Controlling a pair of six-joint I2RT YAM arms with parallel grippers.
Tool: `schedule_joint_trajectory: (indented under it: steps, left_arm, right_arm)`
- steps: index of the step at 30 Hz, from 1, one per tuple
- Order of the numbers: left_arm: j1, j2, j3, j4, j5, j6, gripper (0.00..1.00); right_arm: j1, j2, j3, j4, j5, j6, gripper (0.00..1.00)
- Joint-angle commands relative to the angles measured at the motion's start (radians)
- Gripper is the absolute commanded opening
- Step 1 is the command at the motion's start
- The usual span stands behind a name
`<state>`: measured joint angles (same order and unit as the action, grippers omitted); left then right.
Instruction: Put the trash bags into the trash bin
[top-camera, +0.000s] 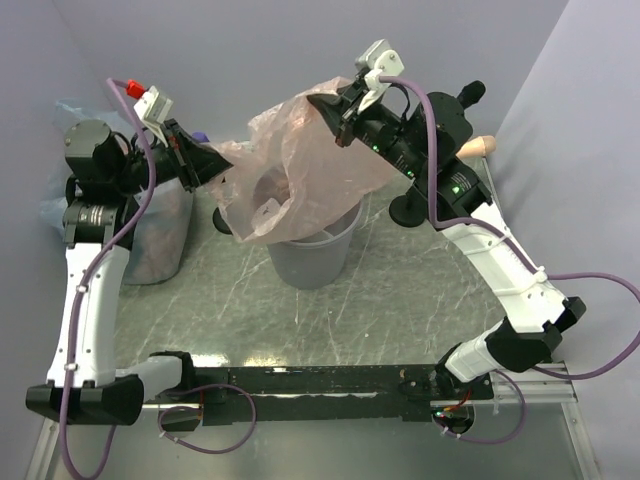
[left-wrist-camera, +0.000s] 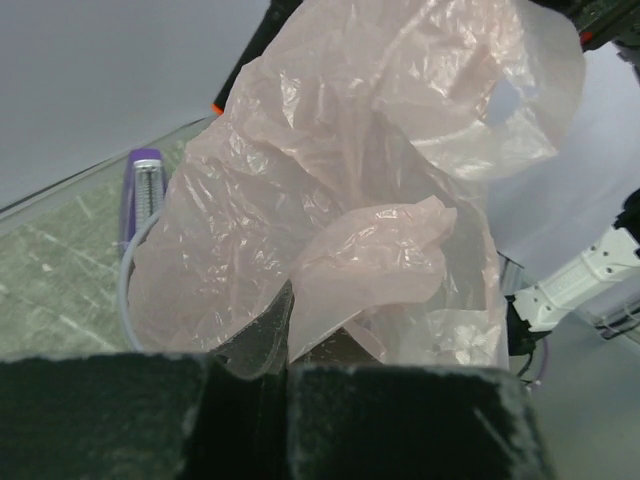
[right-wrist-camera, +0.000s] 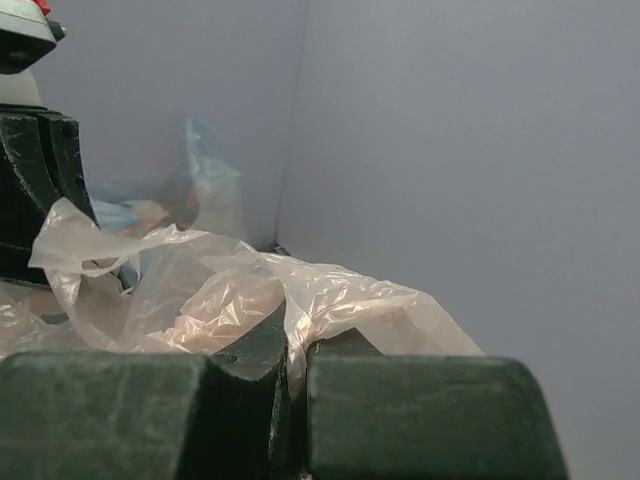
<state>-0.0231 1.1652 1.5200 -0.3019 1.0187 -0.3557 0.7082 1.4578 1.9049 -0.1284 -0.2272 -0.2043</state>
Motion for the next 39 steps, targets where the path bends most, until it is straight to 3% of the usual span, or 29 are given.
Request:
schedule_joint_trajectory:
  steps: [1, 6, 7, 10, 11, 19, 23, 26, 29, 33, 39]
  left_arm:
    - [-0.005, -0.079, -0.029, -0.077, -0.083, 0.099, 0.01]
    - [-0.005, -0.085, -0.041, -0.091, -0.169, 0.138, 0.01]
    - [-0.003, -0.081, -0.034, -0.095, -0.193, 0.152, 0.01]
    - [-0.003, -0.068, -0.011, -0.112, -0.242, 0.194, 0.01]
    - [-0.003, -0.056, -0.001, -0.130, -0.264, 0.210, 0.01]
    - [-0.003, -0.010, 0.038, -0.187, -0.419, 0.308, 0.01]
    - [-0.003, 0.004, 0.063, -0.195, -0.444, 0.328, 0.01]
    - [-0.003, 0.005, 0.074, -0.187, -0.434, 0.322, 0.01]
    - [-0.001, 0.001, 0.083, -0.160, -0.413, 0.305, 0.01]
    - [-0.003, 0.016, 0.114, -0.157, -0.361, 0.291, 0.01]
    - [-0.003, 0.013, 0.147, -0.141, -0.376, 0.316, 0.01]
  right_arm:
    - [0.027, -0.007, 0.011, 0.007, -0.020, 0.092, 0.00]
    - [0.048, 0.021, 0.037, -0.008, -0.050, 0.143, 0.00]
    - [0.048, 0.019, 0.040, -0.014, -0.057, 0.146, 0.08]
    - [0.048, 0.004, 0.069, -0.088, -0.064, 0.125, 0.49]
    - [0.045, -0.005, 0.077, -0.124, -0.083, 0.117, 0.57]
    - [-0.032, -0.177, 0.049, -0.330, -0.213, 0.115, 0.92]
    - [-0.100, -0.234, 0.068, -0.402, -0.192, 0.075, 0.91]
    - [-0.264, -0.266, -0.009, -0.418, -0.191, 0.140, 0.86]
    - [-0.404, -0.261, -0.101, -0.453, -0.192, 0.135, 0.69]
    - [-0.478, -0.217, -0.222, -0.487, -0.120, 0.111, 0.40]
    - [-0.475, -0.163, -0.317, -0.421, -0.170, 0.147, 0.31]
